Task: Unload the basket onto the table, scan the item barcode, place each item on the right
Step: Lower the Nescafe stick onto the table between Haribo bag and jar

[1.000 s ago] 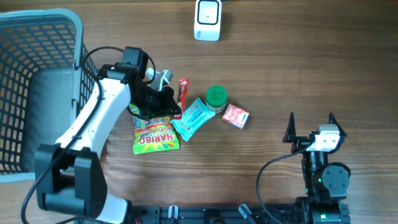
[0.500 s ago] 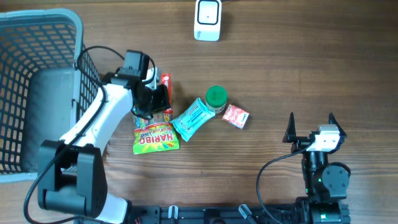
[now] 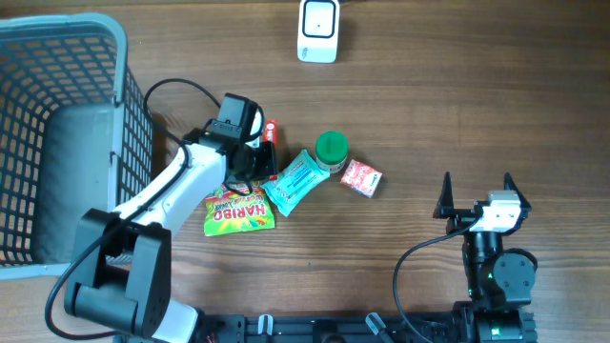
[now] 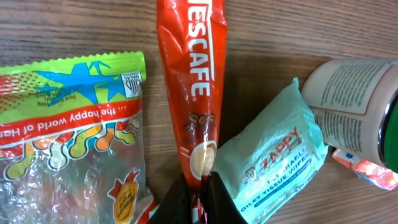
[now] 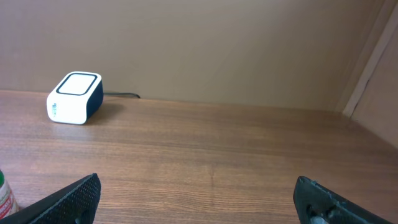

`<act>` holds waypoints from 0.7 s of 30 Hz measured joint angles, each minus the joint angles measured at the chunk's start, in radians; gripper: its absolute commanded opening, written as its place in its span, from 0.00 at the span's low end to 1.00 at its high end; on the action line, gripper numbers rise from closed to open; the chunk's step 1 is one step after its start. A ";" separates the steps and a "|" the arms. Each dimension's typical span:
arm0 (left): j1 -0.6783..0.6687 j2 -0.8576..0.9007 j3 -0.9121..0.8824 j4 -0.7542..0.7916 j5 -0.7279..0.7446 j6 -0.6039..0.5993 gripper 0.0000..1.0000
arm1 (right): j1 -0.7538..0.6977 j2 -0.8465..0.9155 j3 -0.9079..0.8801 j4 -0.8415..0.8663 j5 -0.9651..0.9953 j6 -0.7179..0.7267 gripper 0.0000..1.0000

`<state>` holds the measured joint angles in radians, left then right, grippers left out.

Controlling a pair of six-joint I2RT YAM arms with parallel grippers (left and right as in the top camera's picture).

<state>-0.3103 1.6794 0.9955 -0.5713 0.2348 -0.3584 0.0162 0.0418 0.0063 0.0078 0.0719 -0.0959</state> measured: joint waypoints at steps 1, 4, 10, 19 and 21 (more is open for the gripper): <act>-0.004 0.000 0.000 0.002 -0.005 -0.003 0.31 | 0.000 0.000 0.000 0.000 0.000 0.000 1.00; -0.009 0.000 0.000 -0.004 -0.002 -0.018 0.60 | 0.000 0.000 0.000 0.000 0.000 0.000 1.00; -0.009 0.000 0.000 -0.050 0.061 -0.037 0.04 | 0.000 0.000 0.000 0.000 0.000 0.000 1.00; -0.009 -0.011 0.000 -0.111 0.382 -0.211 0.04 | 0.000 0.000 0.000 0.000 0.000 0.000 1.00; -0.009 -0.011 0.000 -0.121 0.393 -0.269 0.04 | 0.000 0.000 0.000 0.000 0.000 0.000 1.00</act>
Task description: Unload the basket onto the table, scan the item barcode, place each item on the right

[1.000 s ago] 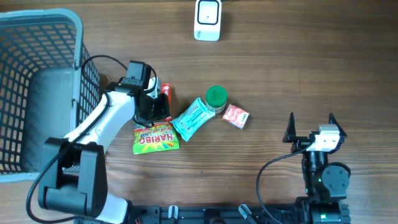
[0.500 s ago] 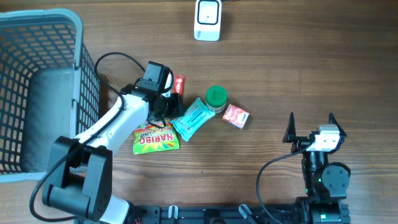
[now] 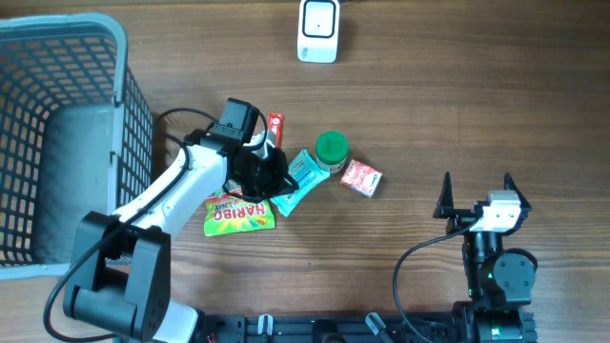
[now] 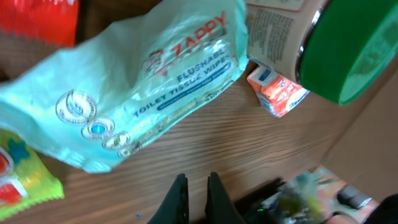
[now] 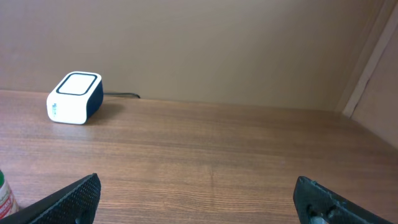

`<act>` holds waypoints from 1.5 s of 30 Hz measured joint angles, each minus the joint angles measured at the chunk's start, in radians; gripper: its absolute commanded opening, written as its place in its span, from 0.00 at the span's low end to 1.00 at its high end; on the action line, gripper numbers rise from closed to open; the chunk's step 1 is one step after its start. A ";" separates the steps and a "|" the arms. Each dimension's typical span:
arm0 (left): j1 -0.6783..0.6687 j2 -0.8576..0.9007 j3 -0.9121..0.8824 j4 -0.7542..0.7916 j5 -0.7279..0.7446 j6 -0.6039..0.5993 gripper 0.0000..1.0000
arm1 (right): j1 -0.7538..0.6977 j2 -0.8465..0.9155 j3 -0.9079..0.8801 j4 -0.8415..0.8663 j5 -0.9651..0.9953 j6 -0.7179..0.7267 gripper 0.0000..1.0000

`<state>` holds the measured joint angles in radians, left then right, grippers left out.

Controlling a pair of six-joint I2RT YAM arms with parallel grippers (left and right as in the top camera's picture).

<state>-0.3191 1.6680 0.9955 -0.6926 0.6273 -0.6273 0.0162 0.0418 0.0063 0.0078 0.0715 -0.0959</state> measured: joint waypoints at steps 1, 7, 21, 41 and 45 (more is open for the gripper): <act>0.000 0.000 0.000 0.000 0.002 -0.045 0.04 | 0.000 0.000 0.000 0.000 0.000 0.000 1.00; 0.000 0.000 0.000 -0.043 0.011 -0.264 0.04 | 0.000 0.000 0.000 0.000 0.000 0.000 1.00; 0.000 0.000 0.000 -0.063 0.011 -0.257 0.04 | 0.000 0.000 0.000 0.000 0.000 0.000 1.00; -0.002 0.000 -0.002 0.012 -0.169 0.361 1.00 | 0.000 0.000 0.000 0.000 0.000 0.000 1.00; -0.005 -0.047 -0.002 0.012 -0.295 0.385 1.00 | 0.000 0.000 0.000 0.000 0.000 0.000 0.99</act>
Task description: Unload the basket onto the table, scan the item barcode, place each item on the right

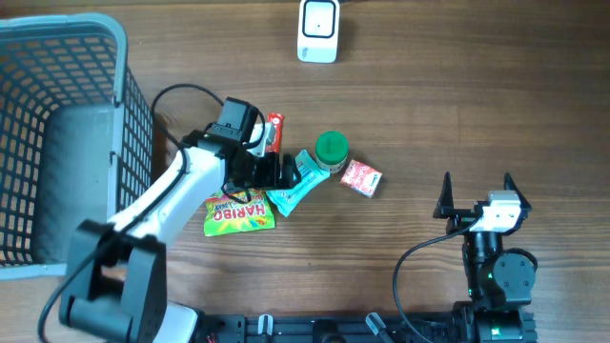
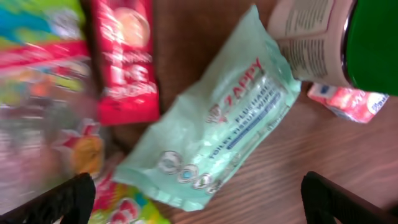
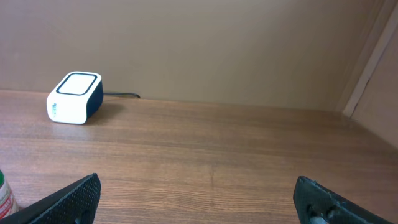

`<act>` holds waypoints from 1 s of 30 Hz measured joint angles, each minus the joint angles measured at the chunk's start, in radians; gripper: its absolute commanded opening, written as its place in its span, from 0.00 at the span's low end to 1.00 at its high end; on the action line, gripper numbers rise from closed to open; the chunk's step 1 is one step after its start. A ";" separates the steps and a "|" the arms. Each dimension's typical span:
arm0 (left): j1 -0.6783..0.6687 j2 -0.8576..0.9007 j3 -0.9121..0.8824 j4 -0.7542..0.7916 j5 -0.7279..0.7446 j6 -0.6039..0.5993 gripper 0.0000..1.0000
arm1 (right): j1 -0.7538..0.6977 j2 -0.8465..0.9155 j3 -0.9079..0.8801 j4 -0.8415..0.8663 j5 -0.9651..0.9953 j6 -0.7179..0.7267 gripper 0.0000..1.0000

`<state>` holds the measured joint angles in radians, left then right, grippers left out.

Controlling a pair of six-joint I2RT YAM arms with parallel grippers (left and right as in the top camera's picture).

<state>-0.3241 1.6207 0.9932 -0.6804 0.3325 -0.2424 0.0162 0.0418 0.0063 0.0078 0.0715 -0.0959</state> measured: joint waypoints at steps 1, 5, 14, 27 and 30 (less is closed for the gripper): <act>-0.005 -0.033 0.000 0.000 -0.026 0.002 1.00 | 0.000 0.000 0.000 0.000 0.000 0.000 1.00; -0.059 -0.242 0.021 0.005 -0.091 0.006 1.00 | 0.000 0.000 0.000 0.000 0.000 0.000 1.00; -0.154 -0.538 0.247 0.381 -0.402 0.122 1.00 | 0.000 0.000 0.000 0.000 0.000 0.000 1.00; 0.010 -0.310 0.676 0.203 -0.747 0.535 1.00 | 0.000 0.000 0.000 0.000 0.000 0.000 1.00; 0.039 -0.310 0.692 0.194 -0.771 0.555 1.00 | 0.000 0.000 0.000 0.000 -0.001 0.000 1.00</act>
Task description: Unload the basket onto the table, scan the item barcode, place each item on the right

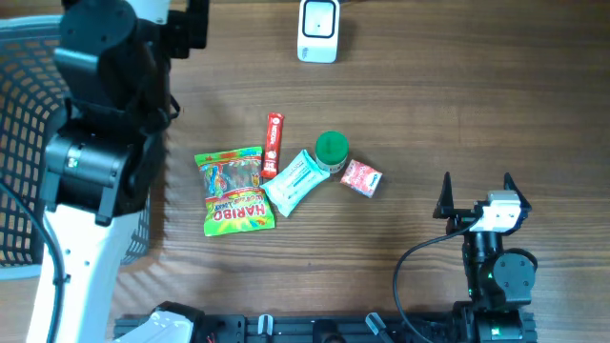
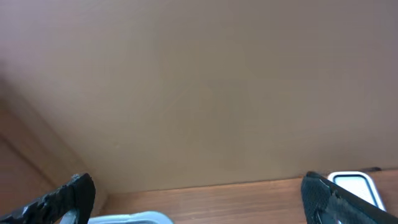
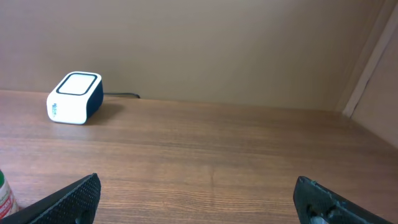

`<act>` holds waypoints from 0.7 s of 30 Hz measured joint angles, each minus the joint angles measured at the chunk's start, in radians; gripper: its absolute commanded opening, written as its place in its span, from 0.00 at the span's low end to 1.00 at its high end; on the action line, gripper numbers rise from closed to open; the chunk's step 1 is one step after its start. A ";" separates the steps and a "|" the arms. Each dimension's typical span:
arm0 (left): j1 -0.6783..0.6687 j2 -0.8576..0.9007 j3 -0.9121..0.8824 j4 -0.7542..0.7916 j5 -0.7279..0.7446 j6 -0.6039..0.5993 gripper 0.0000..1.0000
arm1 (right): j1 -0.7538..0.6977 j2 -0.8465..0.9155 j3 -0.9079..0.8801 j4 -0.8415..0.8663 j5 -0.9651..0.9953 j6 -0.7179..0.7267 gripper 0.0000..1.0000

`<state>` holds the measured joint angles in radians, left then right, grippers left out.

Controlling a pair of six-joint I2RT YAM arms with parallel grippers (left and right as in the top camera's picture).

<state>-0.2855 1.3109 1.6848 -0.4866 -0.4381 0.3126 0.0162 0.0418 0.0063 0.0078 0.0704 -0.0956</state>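
Several items lie grouped mid-table: a Haribo candy bag (image 1: 233, 191), a red Nescafe stick (image 1: 274, 145), a pale green Zappy tissue pack (image 1: 297, 181), a green-lidded bottle (image 1: 332, 150) and a small red packet (image 1: 362, 178). The white scanner (image 1: 318, 30) stands at the far edge, and its corner (image 2: 354, 182) shows in the left wrist view. My left gripper (image 2: 196, 202) is open and empty, raised high and facing the back wall. My right gripper (image 3: 199, 199) is open and empty near the front right.
A grey mesh basket (image 1: 57, 57) fills the left side, partly hidden by my raised left arm (image 1: 100, 114). The scanner's cable runs off the far edge. The right arm's base (image 1: 496, 272) sits at the front right.
My left gripper was open low over the tissue pack and the stick. Now it is raised high at the far left, facing the wall, and holds nothing. The items lie where they were.
My left gripper first stood nearly shut at one end of the Nescafe stick. Then it was shut over the table beside the tissue pack, then open above the items, and it is now raised away empty. The right arm has stayed still.
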 measured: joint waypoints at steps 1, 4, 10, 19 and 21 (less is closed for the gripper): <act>0.004 0.000 0.002 0.000 -0.015 0.003 1.00 | 0.000 0.000 0.000 0.000 -0.003 0.000 1.00; 0.006 0.000 0.002 -0.007 -0.041 0.005 1.00 | 0.000 0.000 0.000 -0.002 -0.039 0.116 1.00; 0.114 -0.001 0.002 -0.023 -0.046 -0.026 1.00 | 0.000 0.000 0.011 -0.016 -0.203 0.388 1.00; 0.308 -0.204 -0.027 -0.126 0.290 -0.120 1.00 | 0.000 0.195 0.541 -0.526 -0.276 0.451 1.00; 0.311 -0.319 -0.067 -0.125 0.396 -0.124 1.00 | 0.000 0.335 0.695 -0.618 -0.288 0.455 1.00</act>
<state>0.0257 0.9920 1.6180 -0.6113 -0.0422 0.1883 0.0162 0.3763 0.7010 -0.6098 -0.2180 0.3599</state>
